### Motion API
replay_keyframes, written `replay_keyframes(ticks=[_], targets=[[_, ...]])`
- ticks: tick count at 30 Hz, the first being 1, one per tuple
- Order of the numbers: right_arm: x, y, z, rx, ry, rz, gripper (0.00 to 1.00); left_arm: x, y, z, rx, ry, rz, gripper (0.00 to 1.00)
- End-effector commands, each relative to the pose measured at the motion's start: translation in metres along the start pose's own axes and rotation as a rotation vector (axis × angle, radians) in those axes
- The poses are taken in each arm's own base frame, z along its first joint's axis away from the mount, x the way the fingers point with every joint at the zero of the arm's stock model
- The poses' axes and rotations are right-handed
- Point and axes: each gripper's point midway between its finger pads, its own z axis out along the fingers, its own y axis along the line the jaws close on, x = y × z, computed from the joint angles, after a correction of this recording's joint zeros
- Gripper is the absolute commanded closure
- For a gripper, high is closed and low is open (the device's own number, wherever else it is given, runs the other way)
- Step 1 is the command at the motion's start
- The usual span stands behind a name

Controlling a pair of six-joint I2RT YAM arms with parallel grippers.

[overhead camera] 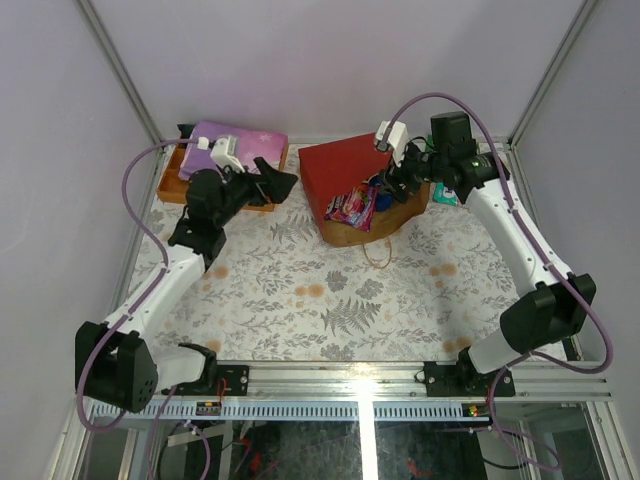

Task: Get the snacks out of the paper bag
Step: Adjust the paper bag at the center of the board.

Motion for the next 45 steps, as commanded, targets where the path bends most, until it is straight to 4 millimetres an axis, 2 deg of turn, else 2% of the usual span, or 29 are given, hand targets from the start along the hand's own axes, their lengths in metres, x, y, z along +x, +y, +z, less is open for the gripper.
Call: replay_keyframes(ticks=[1,4,6,7,10,15,18,20,26,29,30,32,39,43,45], targets=[[-0.017,-0.004,0.002,-0.023,-0.047,-0.023,0.34,0.001,-0.063,0.011,0.142,-0.048,0.077,0.00],[-0.020,-0.006,0.009,-0.030,-0.072,-0.003,0.54,0.024,-0.099,0.025,0.175,-0.023,0.120,0.00],[-0.024,-0.007,0.013,-0.030,-0.087,0.013,0.88,0.041,-0.120,0.030,0.226,-0.008,0.105,0.00],[-0.027,-0.008,0.014,-0.018,-0.095,0.019,0.99,0.054,-0.127,0.030,0.250,0.005,0.090,0.00],[-0.040,-0.009,0.018,0.007,-0.123,0.014,1.00,0.082,-0.146,0.024,0.323,0.005,0.054,0.00],[-0.062,0.001,0.033,0.017,-0.160,0.036,1.00,0.125,-0.143,0.013,0.321,0.003,0.023,0.03],[-0.069,0.008,0.046,0.029,-0.157,0.046,1.00,0.143,-0.127,0.012,0.266,0.009,0.015,0.04],[-0.081,0.007,0.049,0.050,-0.178,0.049,1.00,0.151,-0.109,0.017,0.191,0.008,0.024,0.04],[-0.089,0.000,0.064,0.111,-0.198,0.122,1.00,0.155,-0.052,0.038,-0.053,-0.021,0.123,0.00],[-0.097,-0.004,0.069,0.160,-0.220,0.158,1.00,0.160,-0.018,0.051,-0.125,-0.003,0.102,0.00],[-0.090,-0.007,0.081,0.180,-0.201,0.179,1.00,0.161,-0.008,0.054,-0.147,0.001,0.089,0.00],[-0.088,-0.011,0.089,0.222,-0.188,0.200,1.00,0.160,0.009,0.058,-0.182,0.003,0.070,0.00],[-0.092,-0.021,0.100,0.322,-0.205,0.258,1.00,0.140,0.043,0.071,-0.258,-0.013,0.057,0.00],[-0.098,-0.028,0.093,0.392,-0.267,0.340,1.00,0.133,0.060,0.078,-0.288,-0.008,0.047,0.00],[-0.101,-0.030,0.085,0.425,-0.302,0.378,1.00,0.133,0.068,0.080,-0.308,0.003,0.051,0.03]])
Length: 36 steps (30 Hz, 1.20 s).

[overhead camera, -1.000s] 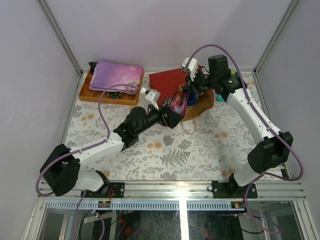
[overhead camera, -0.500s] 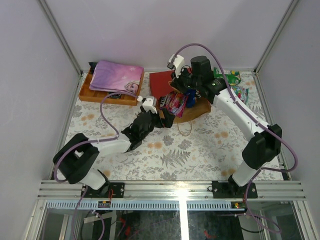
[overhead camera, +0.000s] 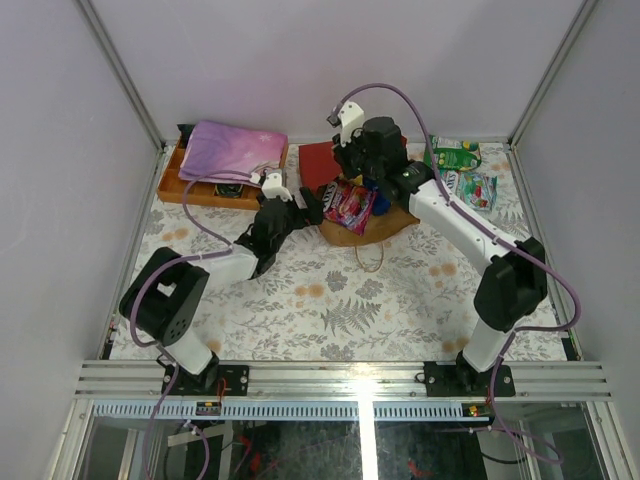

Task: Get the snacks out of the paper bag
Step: Adjust the paper bag at the center of the board.

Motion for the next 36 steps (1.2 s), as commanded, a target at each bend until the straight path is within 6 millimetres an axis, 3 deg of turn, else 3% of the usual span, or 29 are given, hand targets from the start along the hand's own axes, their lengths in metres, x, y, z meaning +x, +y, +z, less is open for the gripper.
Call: replay_keyframes(ticks=[1,6,8,13,21,30,36], targets=[[-0.053,-0.012,-0.021,0.115,-0.202,0.121,1.00,-0.009,0.012,0.015,-0.033,-0.007,-0.005,0.07],[-0.065,-0.021,-0.045,0.194,-0.264,0.207,1.00,-0.004,0.026,0.021,-0.066,0.010,0.024,0.36],[-0.064,-0.022,-0.048,0.209,-0.272,0.238,1.00,-0.003,0.031,0.021,-0.081,0.010,0.033,0.41],[-0.052,-0.022,-0.044,0.249,-0.269,0.295,1.00,-0.004,0.038,0.032,-0.111,0.036,0.097,0.40],[-0.033,-0.008,-0.015,0.211,-0.219,0.319,1.00,-0.021,0.056,0.055,-0.088,0.072,0.125,0.40],[-0.032,0.007,-0.020,0.208,-0.214,0.312,1.00,-0.008,0.062,0.096,-0.050,0.183,0.173,0.40],[-0.028,0.009,-0.021,0.246,-0.204,0.309,1.00,-0.013,0.057,0.119,0.003,0.183,0.177,0.39]])
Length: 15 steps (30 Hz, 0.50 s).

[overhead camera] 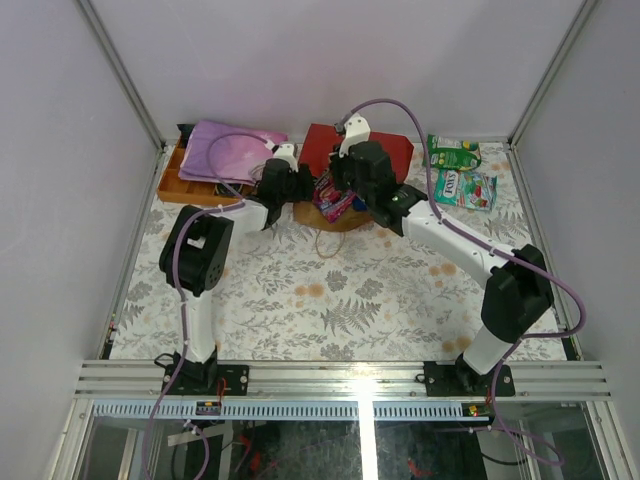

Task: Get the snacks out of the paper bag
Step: Adjust the paper bag at the center of the board.

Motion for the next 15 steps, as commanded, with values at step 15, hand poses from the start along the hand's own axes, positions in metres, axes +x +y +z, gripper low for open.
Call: replay_keyframes(ticks=[15], targets=[[-0.017,-0.016,0.005,0.134,-0.089,0.017,1.00,-0.016,-0.043,-0.105,0.117,-0.124,-0.292,0.18]])
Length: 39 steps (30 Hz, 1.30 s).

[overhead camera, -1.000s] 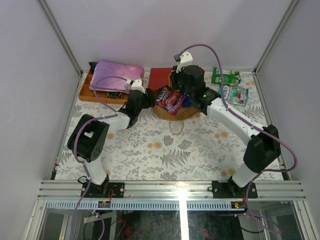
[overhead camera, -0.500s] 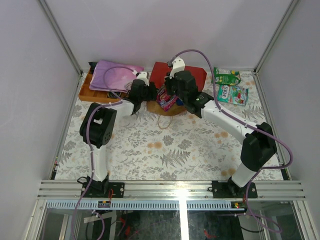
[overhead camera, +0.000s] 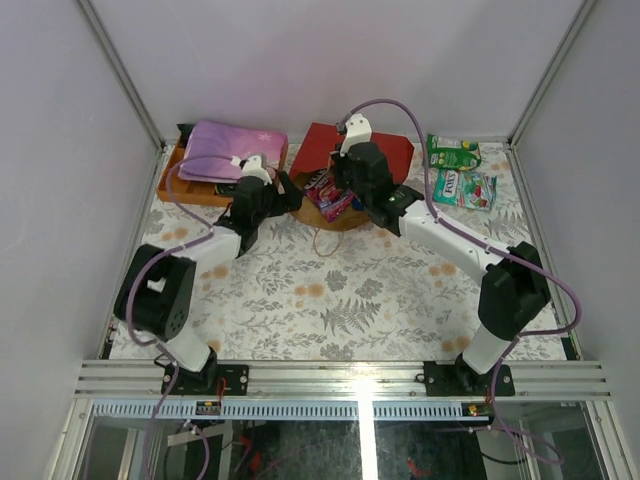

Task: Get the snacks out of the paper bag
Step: Adjust the paper bag at the center of the board, then take out the snack from the paper bag.

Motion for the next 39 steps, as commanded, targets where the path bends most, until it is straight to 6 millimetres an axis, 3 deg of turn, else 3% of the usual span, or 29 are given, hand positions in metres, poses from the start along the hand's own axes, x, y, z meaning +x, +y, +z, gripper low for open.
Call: replay_keyframes(ticks=[1,3,6,10,17,19,25,35,39], targets=[[-0.022,-0.003,0.001,0.043,-0.088,0.032,1.00,0.011,-0.056,-0.030,0.107,-0.058,-0.135,0.18],[-0.022,-0.004,0.001,0.046,-0.093,0.041,1.00,0.037,-0.081,-0.037,0.128,-0.030,-0.128,0.18],[-0.018,-0.004,0.002,0.041,-0.085,0.038,1.00,0.060,-0.113,-0.045,0.182,-0.029,-0.142,0.18],[-0.020,-0.003,-0.002,0.035,-0.098,0.044,1.00,0.067,-0.125,-0.026,0.204,-0.037,-0.195,0.18],[-0.011,-0.004,-0.002,0.034,-0.086,0.032,1.00,0.064,-0.105,0.026,0.111,-0.045,-0.187,0.24],[-0.021,-0.007,-0.009,0.037,-0.109,0.034,1.00,0.061,-0.091,0.032,0.089,-0.050,-0.212,0.26],[-0.017,-0.006,-0.006,0.036,-0.104,0.031,1.00,0.056,-0.049,0.041,0.002,-0.049,-0.253,0.27],[-0.021,-0.005,-0.004,0.031,-0.122,0.057,1.00,0.067,-0.031,0.074,-0.048,-0.019,-0.259,0.30],[-0.001,-0.002,0.008,0.030,-0.072,0.068,1.00,0.071,-0.031,0.091,-0.035,0.025,-0.278,0.34]])
